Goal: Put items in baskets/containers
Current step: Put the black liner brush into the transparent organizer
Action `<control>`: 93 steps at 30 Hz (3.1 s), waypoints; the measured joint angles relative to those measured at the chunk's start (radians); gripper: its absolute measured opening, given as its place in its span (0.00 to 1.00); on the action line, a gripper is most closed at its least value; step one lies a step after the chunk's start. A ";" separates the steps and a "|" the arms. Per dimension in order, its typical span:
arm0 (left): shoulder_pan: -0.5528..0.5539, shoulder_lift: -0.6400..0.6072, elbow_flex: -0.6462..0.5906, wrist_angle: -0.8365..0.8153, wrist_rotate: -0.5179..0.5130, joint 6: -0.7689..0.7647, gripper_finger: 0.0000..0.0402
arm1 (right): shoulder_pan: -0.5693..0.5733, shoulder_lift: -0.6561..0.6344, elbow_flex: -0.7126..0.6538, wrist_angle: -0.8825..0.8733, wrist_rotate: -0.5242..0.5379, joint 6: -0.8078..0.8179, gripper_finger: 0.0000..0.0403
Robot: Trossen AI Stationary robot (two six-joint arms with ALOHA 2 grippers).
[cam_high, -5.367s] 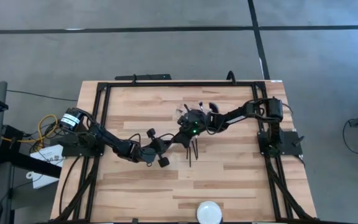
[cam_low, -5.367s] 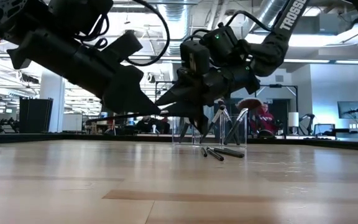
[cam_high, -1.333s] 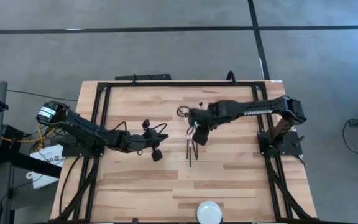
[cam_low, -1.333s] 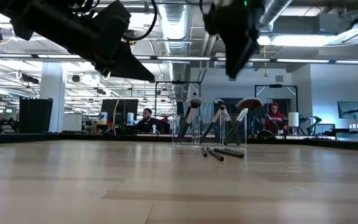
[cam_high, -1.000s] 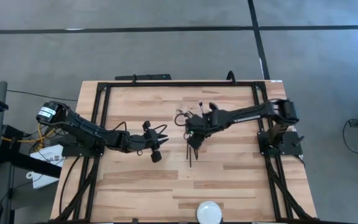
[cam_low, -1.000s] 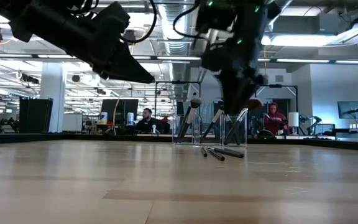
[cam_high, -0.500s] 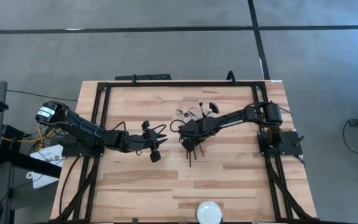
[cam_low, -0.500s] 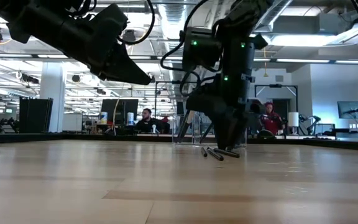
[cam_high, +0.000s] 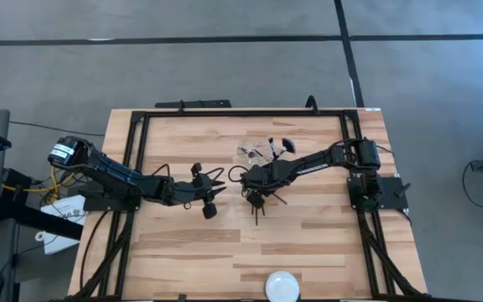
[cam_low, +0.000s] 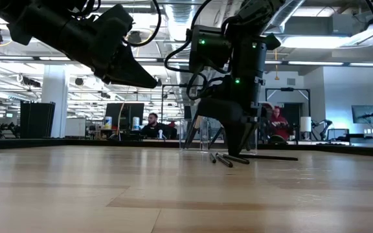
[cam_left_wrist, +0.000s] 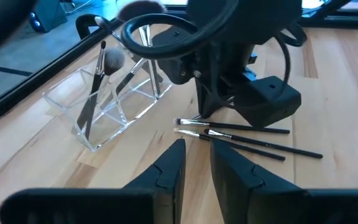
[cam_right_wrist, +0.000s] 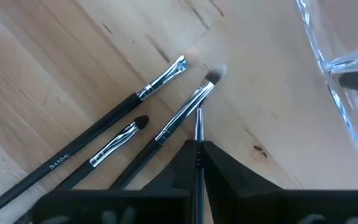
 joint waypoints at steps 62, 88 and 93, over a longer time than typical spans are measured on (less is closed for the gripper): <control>0.147 0.324 0.000 0.340 0.335 -0.191 0.40 | 0.371 -0.614 -0.819 0.834 0.492 0.056 0.23; 0.153 0.324 0.000 0.368 0.336 -0.167 0.40 | 0.295 -0.360 -0.772 0.903 0.443 0.185 0.32; 0.160 0.324 0.000 0.378 0.335 -0.167 0.40 | 0.276 -0.360 -0.772 0.908 0.441 0.184 0.32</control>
